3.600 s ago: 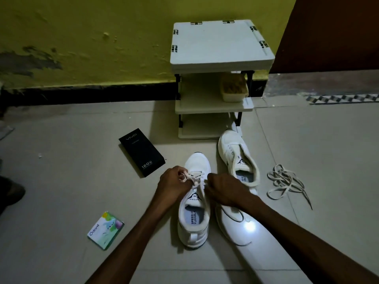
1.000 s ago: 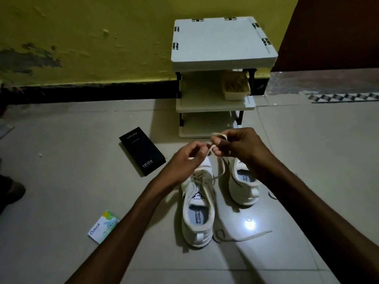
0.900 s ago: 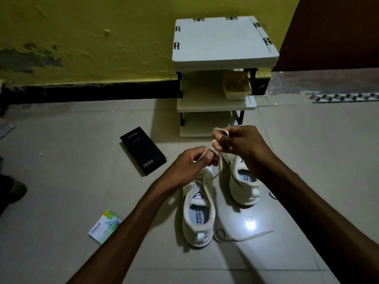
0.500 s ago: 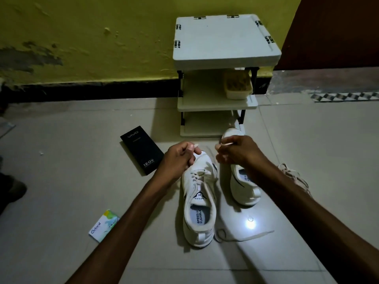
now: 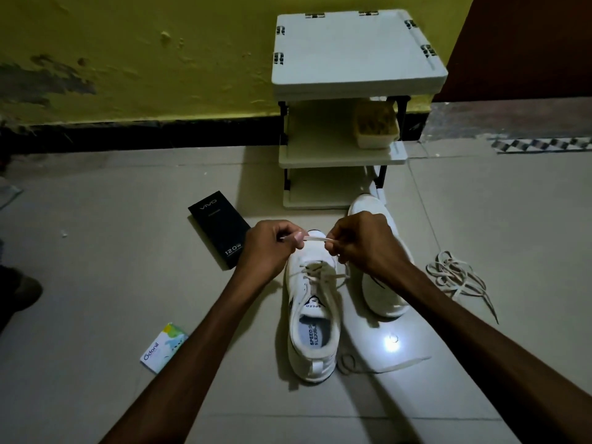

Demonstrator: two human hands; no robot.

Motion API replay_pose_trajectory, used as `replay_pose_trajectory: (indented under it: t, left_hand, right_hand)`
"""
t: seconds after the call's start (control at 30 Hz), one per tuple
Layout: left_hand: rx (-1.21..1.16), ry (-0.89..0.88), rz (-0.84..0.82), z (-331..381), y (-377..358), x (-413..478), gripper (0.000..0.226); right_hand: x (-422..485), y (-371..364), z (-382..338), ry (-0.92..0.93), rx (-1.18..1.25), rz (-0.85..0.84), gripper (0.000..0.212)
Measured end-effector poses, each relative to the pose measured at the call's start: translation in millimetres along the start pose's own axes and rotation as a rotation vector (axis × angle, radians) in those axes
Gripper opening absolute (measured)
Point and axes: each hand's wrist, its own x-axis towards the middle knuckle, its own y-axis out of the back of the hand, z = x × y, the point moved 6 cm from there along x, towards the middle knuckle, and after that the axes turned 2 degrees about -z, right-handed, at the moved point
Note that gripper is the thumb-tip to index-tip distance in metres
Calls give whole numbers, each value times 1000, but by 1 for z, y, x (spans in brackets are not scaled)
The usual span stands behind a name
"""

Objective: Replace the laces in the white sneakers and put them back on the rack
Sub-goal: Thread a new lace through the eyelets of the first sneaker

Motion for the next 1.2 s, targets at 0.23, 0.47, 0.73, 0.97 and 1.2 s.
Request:
replay_pose_trajectory:
  t: [0.23,0.47,0.73,0.97,1.2]
  left_hand:
    - [-100,76,-59,-5,-11,-8,16]
    - [-32,137,-44,-19,-15,-12,11]
    - [387,265,-199,-40,-32,-39,27]
    - [89,353,-192,-61,-18,-34,8]
    - [-51,439,-226,-71,-19,-33,15]
  right_hand:
    - [-2,-17,-10,78,133,-192,24]
    - [5,-32,0,60,2,-103,4]
    - [-2,-56,14,15,-218,-177,8]
    - [-9,-72,9,94,-330,-201,21]
    - [-13,-80,2,114,-335,-166,17]
